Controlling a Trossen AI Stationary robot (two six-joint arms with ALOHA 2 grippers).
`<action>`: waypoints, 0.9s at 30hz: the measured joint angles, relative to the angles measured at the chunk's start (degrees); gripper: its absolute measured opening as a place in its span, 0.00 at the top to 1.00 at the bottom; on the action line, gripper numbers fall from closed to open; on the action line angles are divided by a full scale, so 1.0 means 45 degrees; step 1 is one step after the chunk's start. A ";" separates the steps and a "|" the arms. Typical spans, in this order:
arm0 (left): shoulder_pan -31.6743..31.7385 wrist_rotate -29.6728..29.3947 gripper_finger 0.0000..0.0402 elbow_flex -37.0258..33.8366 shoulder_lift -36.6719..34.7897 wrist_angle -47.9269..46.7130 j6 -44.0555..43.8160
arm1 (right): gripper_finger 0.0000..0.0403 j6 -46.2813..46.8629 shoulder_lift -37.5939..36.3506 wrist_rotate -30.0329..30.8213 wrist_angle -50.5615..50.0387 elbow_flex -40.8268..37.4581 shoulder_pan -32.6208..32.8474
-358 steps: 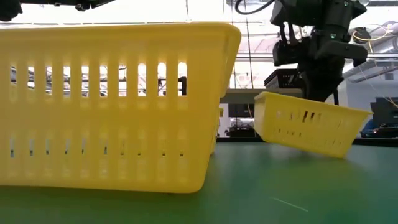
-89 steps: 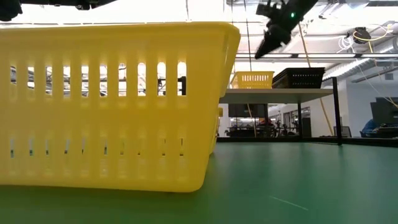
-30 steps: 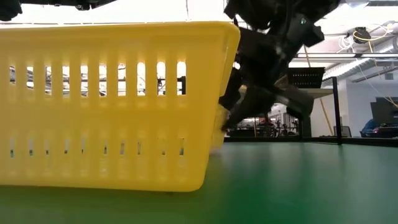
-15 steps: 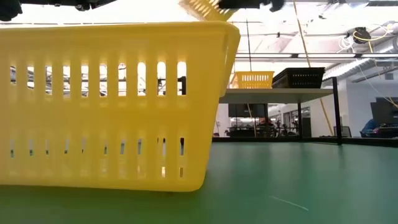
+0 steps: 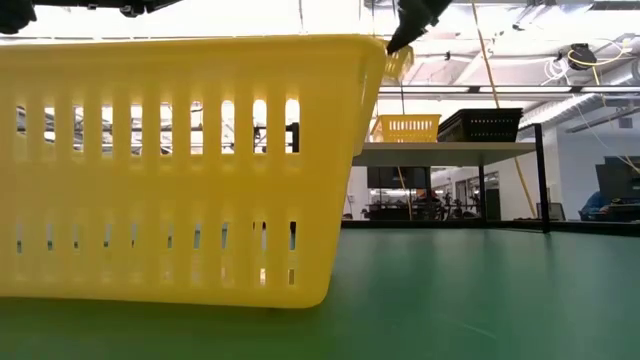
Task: Stack baskets on shelf by color
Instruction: Stack the top yellow bin into the other yellow bin on the shelf
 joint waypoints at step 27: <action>0.0692 0.0000 0.91 -0.0005 0.0000 -0.0531 0.0124 | 1.00 -0.1533 0.2313 -0.2939 -0.5459 0.1510 -0.2187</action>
